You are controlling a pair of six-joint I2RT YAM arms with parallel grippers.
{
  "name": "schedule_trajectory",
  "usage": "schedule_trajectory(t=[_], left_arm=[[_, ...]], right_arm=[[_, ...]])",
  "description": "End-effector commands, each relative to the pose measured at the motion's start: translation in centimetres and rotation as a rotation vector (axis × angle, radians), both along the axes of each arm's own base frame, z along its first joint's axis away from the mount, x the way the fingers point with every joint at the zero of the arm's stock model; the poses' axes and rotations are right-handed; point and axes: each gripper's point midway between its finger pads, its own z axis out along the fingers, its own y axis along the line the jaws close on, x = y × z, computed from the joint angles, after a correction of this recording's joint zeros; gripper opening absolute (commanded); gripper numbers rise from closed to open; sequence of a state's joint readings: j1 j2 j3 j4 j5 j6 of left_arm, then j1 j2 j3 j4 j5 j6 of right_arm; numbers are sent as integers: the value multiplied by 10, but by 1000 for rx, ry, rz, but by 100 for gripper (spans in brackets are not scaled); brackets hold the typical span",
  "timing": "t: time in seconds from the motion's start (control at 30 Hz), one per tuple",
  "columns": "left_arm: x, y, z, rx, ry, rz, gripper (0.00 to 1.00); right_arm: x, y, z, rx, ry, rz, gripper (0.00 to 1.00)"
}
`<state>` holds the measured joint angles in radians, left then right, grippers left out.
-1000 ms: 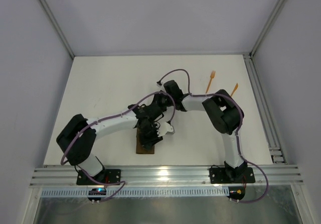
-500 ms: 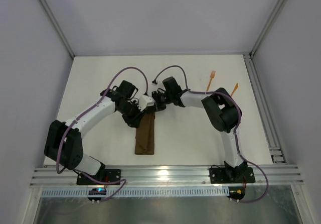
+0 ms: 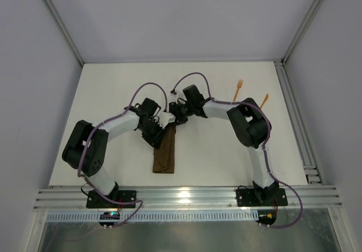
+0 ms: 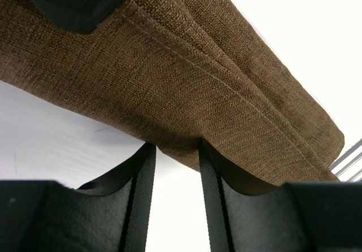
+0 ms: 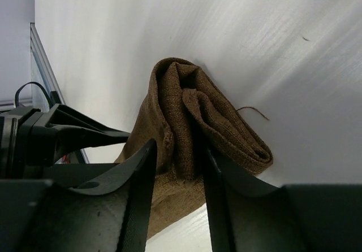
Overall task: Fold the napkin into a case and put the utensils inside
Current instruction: Fold the 2/3-rectangle-folded napkin at the center of the board.
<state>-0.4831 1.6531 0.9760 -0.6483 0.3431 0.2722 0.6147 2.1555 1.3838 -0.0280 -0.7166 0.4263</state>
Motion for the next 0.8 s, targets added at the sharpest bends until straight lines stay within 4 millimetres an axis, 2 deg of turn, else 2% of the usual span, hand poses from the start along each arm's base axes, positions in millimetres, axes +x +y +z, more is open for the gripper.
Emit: schedule_trajectory(t=[0.0, 0.13, 0.27, 0.4, 0.43, 0.57, 0.63, 0.7, 0.73, 0.77], left_arm=[[3, -16, 4, -71, 22, 49, 37], [1, -19, 8, -76, 55, 83, 34], [-1, -22, 6, -83, 88, 104, 26], [-1, -24, 7, -93, 93, 119, 25], [0, -25, 8, -99, 95, 126, 25], [1, -29, 12, -121, 97, 138, 22], [2, -30, 13, -123, 96, 142, 22], [2, -31, 14, -127, 97, 143, 22], [1, -30, 13, -126, 99, 145, 22], [2, -30, 14, -128, 95, 144, 22]], right_arm=[[11, 2, 23, 13, -56, -14, 43], [13, -5, 26, 0, -52, -78, 49], [11, -11, 28, -14, -43, -128, 55], [11, -19, 33, -34, -57, -176, 57], [13, -19, 42, -18, -68, -192, 57], [20, -24, 54, -23, -103, -252, 61], [23, -32, 49, -66, -105, -284, 61], [24, -35, 53, -65, -111, -303, 61], [23, -42, 46, -82, -104, -327, 61], [22, -45, 53, -73, -102, -350, 61]])
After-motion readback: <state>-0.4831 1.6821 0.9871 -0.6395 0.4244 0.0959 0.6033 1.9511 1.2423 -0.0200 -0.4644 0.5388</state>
